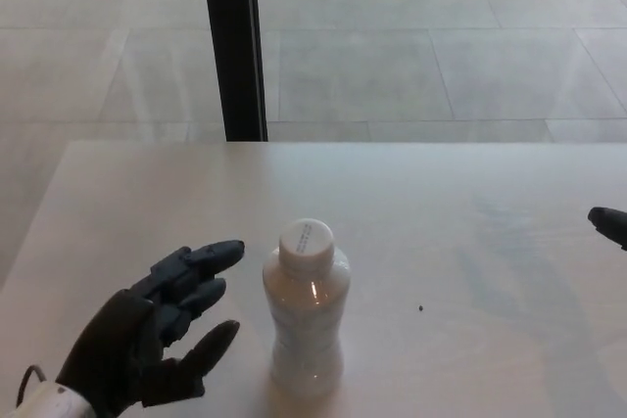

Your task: The robot uses its left hand to to lift the bottle kept on the middle of the desk and tilts it towards its right hand. It then uses its right hand to rotate its cap to open it and places the bottle and cap back on the desk

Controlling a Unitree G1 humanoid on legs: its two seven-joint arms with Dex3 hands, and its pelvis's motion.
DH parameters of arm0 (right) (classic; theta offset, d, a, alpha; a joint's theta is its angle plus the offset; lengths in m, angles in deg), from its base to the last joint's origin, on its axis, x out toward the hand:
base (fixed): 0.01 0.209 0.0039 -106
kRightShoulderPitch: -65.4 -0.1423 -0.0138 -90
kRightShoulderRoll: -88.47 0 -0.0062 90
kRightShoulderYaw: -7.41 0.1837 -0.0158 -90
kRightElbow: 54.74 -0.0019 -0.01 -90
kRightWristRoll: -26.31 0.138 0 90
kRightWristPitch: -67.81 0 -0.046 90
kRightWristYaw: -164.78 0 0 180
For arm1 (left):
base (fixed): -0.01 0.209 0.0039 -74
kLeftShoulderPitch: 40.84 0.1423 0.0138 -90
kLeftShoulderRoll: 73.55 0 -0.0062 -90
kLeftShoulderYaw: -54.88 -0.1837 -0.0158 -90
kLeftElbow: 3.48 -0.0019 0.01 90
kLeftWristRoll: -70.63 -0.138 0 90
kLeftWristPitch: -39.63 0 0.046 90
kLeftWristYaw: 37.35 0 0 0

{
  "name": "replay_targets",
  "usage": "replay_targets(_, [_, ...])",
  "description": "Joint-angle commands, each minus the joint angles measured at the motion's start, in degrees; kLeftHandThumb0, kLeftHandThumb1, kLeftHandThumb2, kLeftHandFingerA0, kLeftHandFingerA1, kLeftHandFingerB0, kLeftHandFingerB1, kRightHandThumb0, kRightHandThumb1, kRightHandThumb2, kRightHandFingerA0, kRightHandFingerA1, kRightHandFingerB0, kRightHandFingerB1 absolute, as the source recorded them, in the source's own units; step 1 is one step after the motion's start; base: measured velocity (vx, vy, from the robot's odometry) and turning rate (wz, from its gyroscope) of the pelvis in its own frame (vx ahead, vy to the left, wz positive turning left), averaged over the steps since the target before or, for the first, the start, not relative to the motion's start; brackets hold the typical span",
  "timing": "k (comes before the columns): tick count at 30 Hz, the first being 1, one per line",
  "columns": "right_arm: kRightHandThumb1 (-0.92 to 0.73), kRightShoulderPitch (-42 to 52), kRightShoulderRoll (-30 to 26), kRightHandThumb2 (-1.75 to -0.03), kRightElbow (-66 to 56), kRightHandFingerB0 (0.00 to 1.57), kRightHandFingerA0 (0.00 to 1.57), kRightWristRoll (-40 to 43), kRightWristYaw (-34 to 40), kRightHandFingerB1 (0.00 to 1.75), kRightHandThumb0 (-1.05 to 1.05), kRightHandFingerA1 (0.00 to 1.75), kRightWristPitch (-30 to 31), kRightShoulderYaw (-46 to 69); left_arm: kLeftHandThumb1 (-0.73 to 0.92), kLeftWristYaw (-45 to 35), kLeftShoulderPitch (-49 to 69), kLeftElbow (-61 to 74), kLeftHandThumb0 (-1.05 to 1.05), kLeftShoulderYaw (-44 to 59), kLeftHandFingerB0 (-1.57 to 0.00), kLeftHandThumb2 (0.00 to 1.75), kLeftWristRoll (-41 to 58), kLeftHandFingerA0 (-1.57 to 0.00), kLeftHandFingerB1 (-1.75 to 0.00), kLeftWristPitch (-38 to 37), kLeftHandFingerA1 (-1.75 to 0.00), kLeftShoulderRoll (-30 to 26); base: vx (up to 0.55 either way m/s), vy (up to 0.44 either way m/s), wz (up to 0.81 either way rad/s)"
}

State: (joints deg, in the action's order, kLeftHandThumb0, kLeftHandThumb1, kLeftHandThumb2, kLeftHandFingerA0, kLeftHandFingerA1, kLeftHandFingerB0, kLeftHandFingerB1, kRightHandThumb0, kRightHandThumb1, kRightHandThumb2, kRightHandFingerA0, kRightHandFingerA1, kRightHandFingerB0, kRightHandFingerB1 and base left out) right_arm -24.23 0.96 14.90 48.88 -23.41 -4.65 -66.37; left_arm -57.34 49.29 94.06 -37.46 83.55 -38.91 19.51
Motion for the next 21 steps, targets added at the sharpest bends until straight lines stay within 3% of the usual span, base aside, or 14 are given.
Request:
replay_targets(1, [-0.65,0.0,-0.1,-1.00,-0.4,0.15,0.38,0.7,0.5,0.44,-0.74,0.63,1.3,0.9,0.62,2.4,-1.3,-0.3,-0.94,-1.8,-0.03,1.05,-5.6,0.00,-0.31,0.7,-0.22,-1.4,0.00,0.000,0.00])
replay_targets(2, [-0.65,0.0,0.0,-1.00,-0.4,0.15,0.38,0.7,0.5,0.44,-0.74,0.63,1.3,0.9,0.62,2.5,-1.4,-0.4,-0.94,-1.8,-0.03,1.05,-5.7,0.00,-0.31,0.6,-0.22,-1.4,0.00,0.000,0.00])
replay_targets(3, [-0.64,0.1,0.0,-0.99,-0.5,0.15,0.39,0.9,0.5,0.44,-0.73,0.63,1.7,1.1,0.61,3.1,-2.0,-0.7,-0.95,-2.3,-0.13,1.03,-6.4,0.00,-0.17,0.9,-0.14,-1.1,0.00,0.000,0.00])
replay_targets(7, [-0.64,0.1,0.2,-0.99,-0.8,0.15,0.39,0.9,0.6,0.44,-0.72,0.63,2.3,0.7,0.64,4.5,-3.3,-0.3,-1.03,-4.1,-0.11,1.05,-8.5,0.00,0.00,2.5,-0.14,-0.8,0.00,0.000,0.00])
replay_targets(11, [-0.63,0.2,1.0,-0.98,-1.0,0.17,0.40,1.1,0.9,0.44,-0.73,0.62,2.6,0.2,0.54,5.5,-3.5,0.0,-0.99,-5.4,-0.02,1.01,-9.7,0.00,0.00,3.8,-0.23,-0.1,0.00,0.000,0.00])
replay_targets(12, [-0.63,0.2,1.1,-0.98,-1.0,0.17,0.41,0.8,0.9,0.44,-0.73,0.63,2.4,0.1,0.53,5.8,-3.4,-0.1,-1.04,-5.7,0.00,0.83,-9.9,0.00,-0.01,4.3,0.00,0.3,0.00,0.000,0.00])
replay_targets(13, [-0.63,0.2,1.0,-0.98,-0.9,0.16,0.41,0.6,0.8,0.44,-0.72,0.63,2.1,0.0,0.65,6.4,-3.4,0.1,-1.05,-5.9,0.00,0.61,-10.2,0.00,0.00,4.9,0.00,0.6,0.00,0.000,0.00])
replay_targets(16, [-0.63,0.2,0.8,-0.98,-1.1,0.16,0.40,0.5,0.7,0.44,-0.74,0.63,2.1,0.1,0.64,6.6,-4.0,-1.3,-1.05,-5.6,0.00,0.59,-10.0,0.00,0.00,4.7,0.00,1.5,0.00,0.000,0.00])
replay_targets(17, [-0.62,0.1,0.9,-0.98,-1.1,0.15,0.38,0.6,0.8,0.44,-0.72,0.63,2.2,0.3,0.53,6.7,-4.0,-1.3,-1.04,-5.4,0.00,0.77,-9.9,0.00,0.00,4.8,0.00,1.8,0.00,0.000,0.00])
replay_targets(18, [-0.78,0.0,1.0,-0.64,-0.8,0.24,0.41,0.6,1.0,0.29,-0.71,0.58,2.1,0.4,0.52,6.9,-4.0,-1.4,-1.05,-5.2,0.00,0.77,-9.7,0.00,0.00,4.7,0.00,2.2,0.00,0.000,0.00])
replay_targets(19, [-0.78,0.0,1.1,-0.64,-0.8,0.24,0.41,0.5,1.0,0.29,-0.71,0.58,2.1,0.4,0.52,6.9,-4.0,-1.4,-1.05,-5.2,0.00,0.77,-9.8,0.00,0.00,4.7,0.00,2.3,0.00,0.000,0.00])
replay_targets(20, [-0.77,0.0,1.2,-0.64,-0.9,0.25,0.41,0.1,1.3,0.29,-0.70,0.58,1.7,0.4,0.59,7.0,-4.0,-1.5,-1.05,-5.4,0.00,1.01,-10.3,0.00,0.00,4.8,-0.29,2.2,0.00,0.000,0.00])
replay_targets(21, [-0.77,0.0,1.2,-0.64,-0.9,0.25,0.42,0.0,1.5,0.29,-0.70,0.58,1.7,0.3,0.58,7.0,-4.1,-1.5,-1.04,-5.6,0.00,1.00,-10.4,0.00,0.00,5.0,-0.29,2.2,0.00,0.000,0.00])
